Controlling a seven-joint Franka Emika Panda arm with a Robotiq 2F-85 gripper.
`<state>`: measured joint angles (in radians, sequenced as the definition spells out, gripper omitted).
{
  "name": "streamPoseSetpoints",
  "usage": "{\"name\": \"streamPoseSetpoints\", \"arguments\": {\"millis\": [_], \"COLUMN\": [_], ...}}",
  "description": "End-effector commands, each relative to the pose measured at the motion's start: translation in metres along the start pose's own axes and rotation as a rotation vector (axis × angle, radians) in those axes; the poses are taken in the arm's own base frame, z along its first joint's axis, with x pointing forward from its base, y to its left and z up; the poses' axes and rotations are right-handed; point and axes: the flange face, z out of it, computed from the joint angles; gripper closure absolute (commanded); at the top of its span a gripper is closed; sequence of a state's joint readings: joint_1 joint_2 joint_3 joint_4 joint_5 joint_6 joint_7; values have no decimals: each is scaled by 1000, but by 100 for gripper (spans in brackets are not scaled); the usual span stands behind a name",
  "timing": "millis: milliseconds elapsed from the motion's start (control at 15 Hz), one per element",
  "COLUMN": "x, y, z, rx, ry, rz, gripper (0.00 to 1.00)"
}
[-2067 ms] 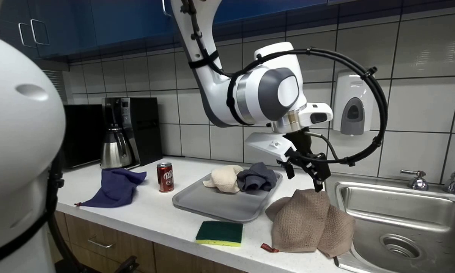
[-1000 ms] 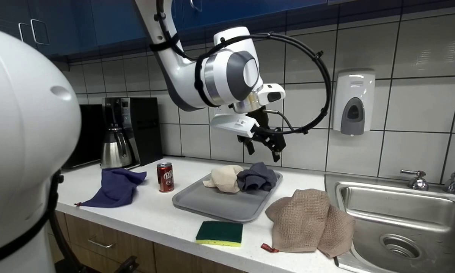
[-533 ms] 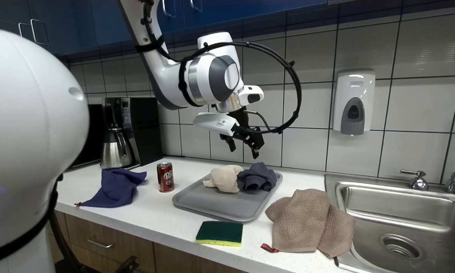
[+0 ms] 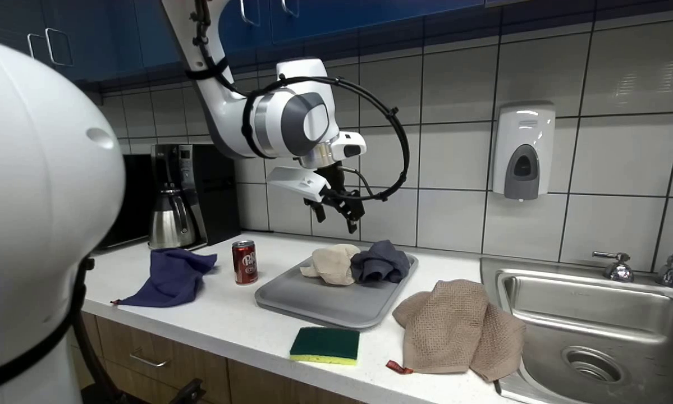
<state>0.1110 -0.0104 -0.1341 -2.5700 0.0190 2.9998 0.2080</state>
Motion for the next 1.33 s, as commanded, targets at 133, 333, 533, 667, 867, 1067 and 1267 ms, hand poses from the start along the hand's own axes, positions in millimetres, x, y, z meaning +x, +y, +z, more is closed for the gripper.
{"name": "streamPoseSetpoints", "arguments": {"millis": [133, 333, 533, 667, 867, 1067, 1267], "x": [20, 30, 40, 45, 48, 50, 50], "y": [-7, -11, -16, -20, -29, -38, -45], "z": [23, 36, 47, 53, 62, 72, 81], "rx": [2, -2, -4, -4, 0, 8, 14], "ry": [-3, -6, -5, -8, -14, -29, -45], "rz": [-44, -60, -74, -88, -122, -146, -163], "gripper": [0, 0, 0, 0, 0, 0, 0]}}
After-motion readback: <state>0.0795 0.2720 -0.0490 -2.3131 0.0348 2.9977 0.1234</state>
